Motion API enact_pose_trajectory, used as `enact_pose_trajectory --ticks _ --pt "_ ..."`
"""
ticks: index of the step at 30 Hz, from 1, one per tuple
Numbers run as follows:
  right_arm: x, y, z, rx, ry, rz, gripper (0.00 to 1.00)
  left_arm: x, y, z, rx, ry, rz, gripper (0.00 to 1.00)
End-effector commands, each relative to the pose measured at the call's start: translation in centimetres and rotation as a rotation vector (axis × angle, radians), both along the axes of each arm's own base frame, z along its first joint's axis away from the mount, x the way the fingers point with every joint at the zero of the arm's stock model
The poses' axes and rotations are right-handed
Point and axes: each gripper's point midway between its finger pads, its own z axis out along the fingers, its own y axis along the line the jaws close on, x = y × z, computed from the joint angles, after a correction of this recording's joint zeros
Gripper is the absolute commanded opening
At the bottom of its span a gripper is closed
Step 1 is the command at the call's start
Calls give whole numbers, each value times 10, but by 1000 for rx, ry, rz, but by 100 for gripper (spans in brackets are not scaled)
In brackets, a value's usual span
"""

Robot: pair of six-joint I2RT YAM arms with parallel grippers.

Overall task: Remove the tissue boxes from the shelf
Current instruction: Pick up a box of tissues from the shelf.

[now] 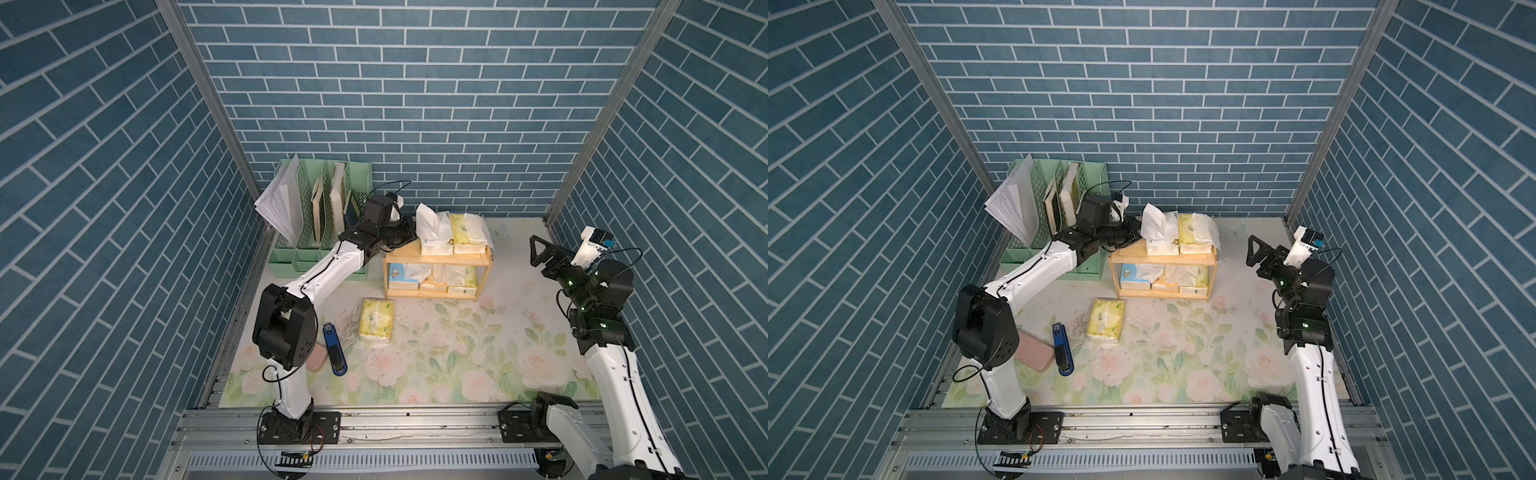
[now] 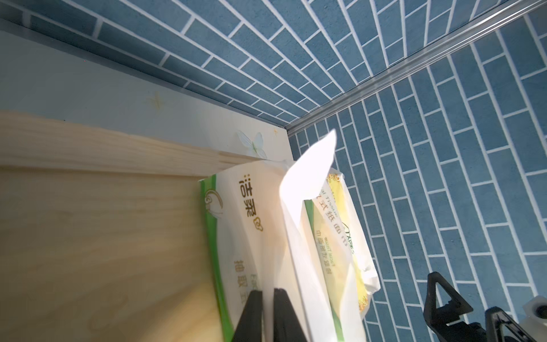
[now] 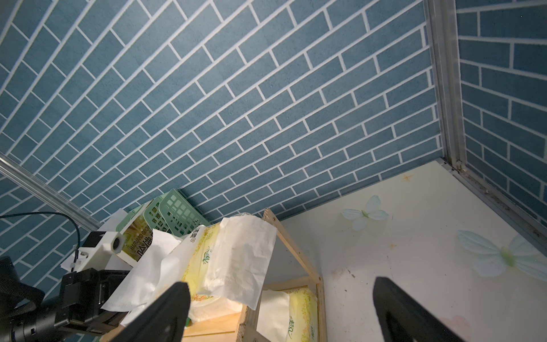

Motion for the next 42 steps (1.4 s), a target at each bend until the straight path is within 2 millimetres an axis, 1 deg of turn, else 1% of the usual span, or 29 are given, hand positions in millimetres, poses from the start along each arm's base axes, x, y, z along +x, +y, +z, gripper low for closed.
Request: enact_pose_trajectory --ticks 1,3,10,16,21,25,28,33,37,42 --pt "-5 -2 16 -19 -40 -15 100 -2 -4 9 -4 -34 -15 4" --pt "-6 -3 17 -21 -41 -19 100 -3 -3 12 -8 -44 -18 0" --pt "-3 -9 15 -24 -38 -53 100 -11 -6 32 -33 -90 -39 0" --pt "0 -11 12 -9 -29 -66 100 -23 -4 53 -26 -142 -45 0" --pt "0 -10 3 15 -15 -61 100 -34 8 73 -22 -187 -13 0" --pt "-1 -10 2 14 -9 -62 100 -45 17 90 -23 -222 3 0" --pt "-2 -10 3 20 -10 -61 100 -56 26 103 -30 -245 13 0" --pt "-3 -7 6 36 -20 -45 100 -80 39 120 -45 -271 13 0" --pt "-5 -4 8 44 -24 -29 100 -103 49 121 -53 -267 13 0" --pt "-7 0 11 47 -31 -9 100 -136 57 103 -74 -224 3 0"
